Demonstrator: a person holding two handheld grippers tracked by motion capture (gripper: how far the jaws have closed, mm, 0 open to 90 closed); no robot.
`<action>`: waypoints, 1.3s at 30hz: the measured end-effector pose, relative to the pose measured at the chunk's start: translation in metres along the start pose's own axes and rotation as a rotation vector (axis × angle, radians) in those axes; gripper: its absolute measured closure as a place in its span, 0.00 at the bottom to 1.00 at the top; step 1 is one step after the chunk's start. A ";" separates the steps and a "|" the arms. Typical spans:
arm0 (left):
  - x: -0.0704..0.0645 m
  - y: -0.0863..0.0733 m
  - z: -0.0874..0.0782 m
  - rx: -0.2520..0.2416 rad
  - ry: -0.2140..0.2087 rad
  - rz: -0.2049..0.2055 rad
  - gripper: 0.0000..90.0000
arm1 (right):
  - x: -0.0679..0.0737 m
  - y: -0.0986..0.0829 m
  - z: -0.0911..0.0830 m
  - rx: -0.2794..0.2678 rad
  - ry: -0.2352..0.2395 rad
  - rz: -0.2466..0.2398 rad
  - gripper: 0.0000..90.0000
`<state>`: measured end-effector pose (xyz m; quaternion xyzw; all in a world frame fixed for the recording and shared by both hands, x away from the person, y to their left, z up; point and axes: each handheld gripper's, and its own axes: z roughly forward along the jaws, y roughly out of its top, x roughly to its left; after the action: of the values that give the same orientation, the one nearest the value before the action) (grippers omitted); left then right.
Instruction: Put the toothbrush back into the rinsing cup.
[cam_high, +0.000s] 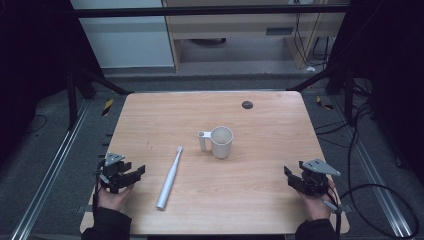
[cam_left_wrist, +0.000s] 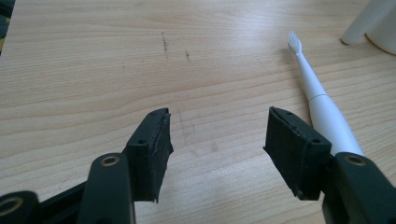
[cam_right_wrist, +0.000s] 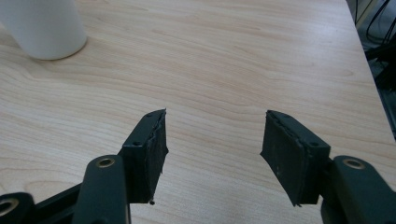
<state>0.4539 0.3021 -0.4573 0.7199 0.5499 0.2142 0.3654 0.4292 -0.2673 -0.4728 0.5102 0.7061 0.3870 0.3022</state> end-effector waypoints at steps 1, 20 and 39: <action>-0.001 0.000 -0.001 -0.003 -0.001 -0.005 0.47 | 0.001 0.000 -0.001 0.001 0.000 -0.002 0.44; -0.021 -0.008 -0.003 0.109 -0.118 0.070 0.80 | 0.027 0.002 -0.008 0.011 0.057 -0.099 0.52; -0.054 -0.023 0.007 0.262 -0.186 0.166 0.99 | 0.027 -0.001 -0.008 -0.002 0.061 -0.095 0.55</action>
<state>0.4276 0.2516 -0.4739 0.8209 0.4757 0.1025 0.2988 0.4142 -0.2435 -0.4703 0.4635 0.7381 0.3884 0.2992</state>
